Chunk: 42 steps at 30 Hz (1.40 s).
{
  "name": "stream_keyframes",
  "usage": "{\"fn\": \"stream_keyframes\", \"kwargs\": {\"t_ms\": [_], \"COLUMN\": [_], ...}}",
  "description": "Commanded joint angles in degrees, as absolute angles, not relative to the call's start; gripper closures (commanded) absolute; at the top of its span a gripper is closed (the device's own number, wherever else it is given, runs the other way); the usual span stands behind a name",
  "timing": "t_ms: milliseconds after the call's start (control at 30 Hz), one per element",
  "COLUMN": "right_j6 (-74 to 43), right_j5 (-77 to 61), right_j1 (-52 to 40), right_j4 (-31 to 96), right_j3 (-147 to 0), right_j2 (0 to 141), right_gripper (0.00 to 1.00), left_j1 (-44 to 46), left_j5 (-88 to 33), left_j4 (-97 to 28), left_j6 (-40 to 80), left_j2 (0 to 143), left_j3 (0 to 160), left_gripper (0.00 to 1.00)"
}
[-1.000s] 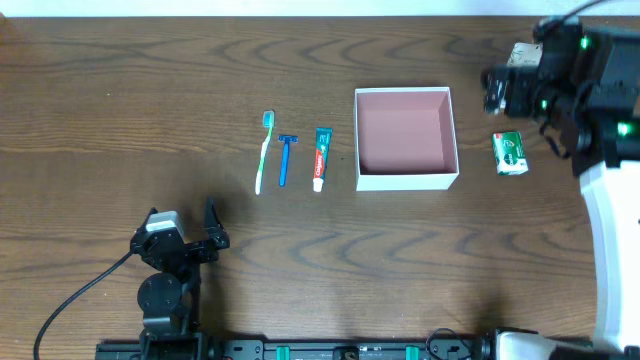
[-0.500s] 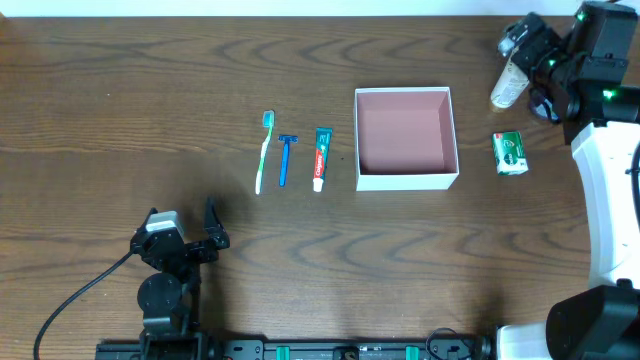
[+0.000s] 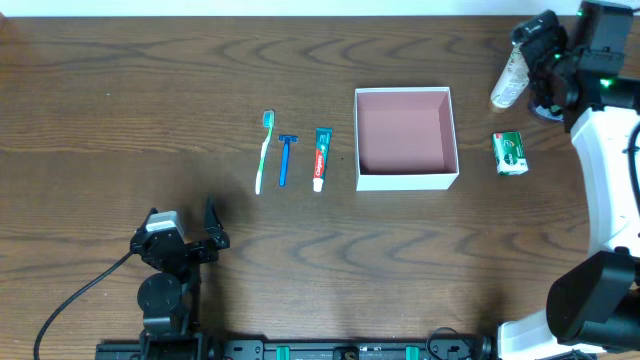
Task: Pack container
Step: 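Reach the right gripper forward to the white Pantene tube, then close the right gripper on the Pantene tube's top end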
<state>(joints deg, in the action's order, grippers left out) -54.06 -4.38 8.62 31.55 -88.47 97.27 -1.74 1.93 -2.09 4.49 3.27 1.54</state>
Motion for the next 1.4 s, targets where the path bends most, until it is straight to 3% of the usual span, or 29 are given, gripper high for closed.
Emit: {"fn": "stream_keyframes", "kwargs": {"t_ms": [0, 533, 667, 933, 1367], "right_j6": [-56.1, -59.8, -59.8, -59.7, -61.3], "right_j5": [-3.4, -4.8, -3.6, 0.0, 1.2], "right_j1": [9.5, 9.5, 9.5, 9.6, 10.1], "right_j4": [31.5, 27.4, 28.0, 29.8, 31.0], "right_j3": [-90.3, -90.3, -90.3, -90.3, -90.3], "right_j2": [98.8, 105.3, 105.7, 105.8, 105.9], "right_gripper": [0.02, 0.02, 0.08, 0.09, 0.28], "left_j1": [-2.0, -2.0, -2.0, -2.0, -2.0], "left_j5": [3.5, 3.5, 3.5, 3.5, 3.5], "left_j4": [-4.0, -4.0, -4.0, -4.0, -4.0], "left_j6": [4.5, 4.5, 4.5, 4.5, 4.5], "left_j2": [3.2, 3.2, 3.2, 3.2, 3.2], "left_j3": [0.2, 0.2, 0.2, 0.2, 0.2], "left_gripper": [0.02, 0.02, 0.02, 0.02, 0.02]}}
